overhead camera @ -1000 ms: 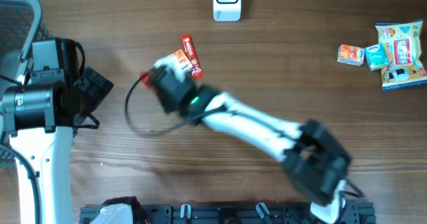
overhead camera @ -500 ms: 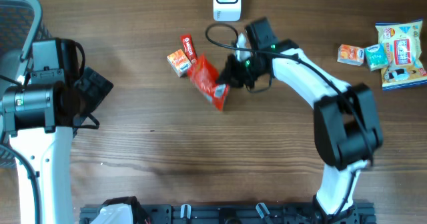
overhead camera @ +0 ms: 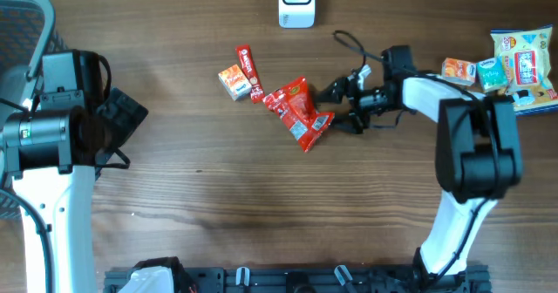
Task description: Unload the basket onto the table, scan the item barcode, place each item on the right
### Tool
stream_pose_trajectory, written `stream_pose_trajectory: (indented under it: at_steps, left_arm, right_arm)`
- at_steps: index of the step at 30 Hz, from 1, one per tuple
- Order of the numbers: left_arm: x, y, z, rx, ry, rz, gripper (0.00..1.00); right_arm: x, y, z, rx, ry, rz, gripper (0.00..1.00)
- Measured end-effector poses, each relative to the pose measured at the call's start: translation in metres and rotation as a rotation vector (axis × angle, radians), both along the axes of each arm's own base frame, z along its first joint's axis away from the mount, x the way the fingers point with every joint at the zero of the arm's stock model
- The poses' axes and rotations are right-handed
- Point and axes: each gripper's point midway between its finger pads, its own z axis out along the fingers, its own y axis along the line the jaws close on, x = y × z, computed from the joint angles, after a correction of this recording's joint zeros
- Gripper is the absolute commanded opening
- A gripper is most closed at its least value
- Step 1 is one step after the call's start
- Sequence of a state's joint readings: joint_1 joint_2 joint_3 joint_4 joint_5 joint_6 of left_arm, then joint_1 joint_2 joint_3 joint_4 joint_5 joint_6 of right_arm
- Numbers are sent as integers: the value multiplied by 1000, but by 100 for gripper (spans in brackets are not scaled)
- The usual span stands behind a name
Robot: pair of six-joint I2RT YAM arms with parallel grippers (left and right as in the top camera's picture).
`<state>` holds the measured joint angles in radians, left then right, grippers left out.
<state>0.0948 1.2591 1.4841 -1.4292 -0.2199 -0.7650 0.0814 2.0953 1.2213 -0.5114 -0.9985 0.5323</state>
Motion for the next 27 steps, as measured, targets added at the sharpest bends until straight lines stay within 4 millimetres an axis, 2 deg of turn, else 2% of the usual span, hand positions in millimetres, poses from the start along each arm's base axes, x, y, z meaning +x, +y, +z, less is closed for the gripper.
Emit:
stream_pose_trajectory:
  at_steps: [5, 10, 14, 18, 22, 25, 27]
  left_arm:
    - [0, 0, 0, 0, 0, 0, 100]
    - [0, 0, 0, 0, 0, 0, 100]
    - [0, 0, 0, 0, 0, 0, 100]
    - [0, 0, 0, 0, 0, 0, 100]
    - [0, 0, 0, 0, 0, 0, 100]
    - [0, 0, 0, 0, 0, 0, 100]
    - [0, 0, 0, 0, 0, 0, 100]
  right_arm:
    - [4, -14, 2, -142, -178, 81, 99]
    - [26, -20, 3, -224, -462, 209, 99]
    - [39, -18, 5, -262, -619, 275, 99]
    - [42, 7, 11, -248, -735, 350, 100]
    - [25, 53, 15, -202, -796, 457, 100]
    - [12, 77, 14, -191, -819, 520, 100]
    - [6, 85, 13, -194, -824, 544, 100]
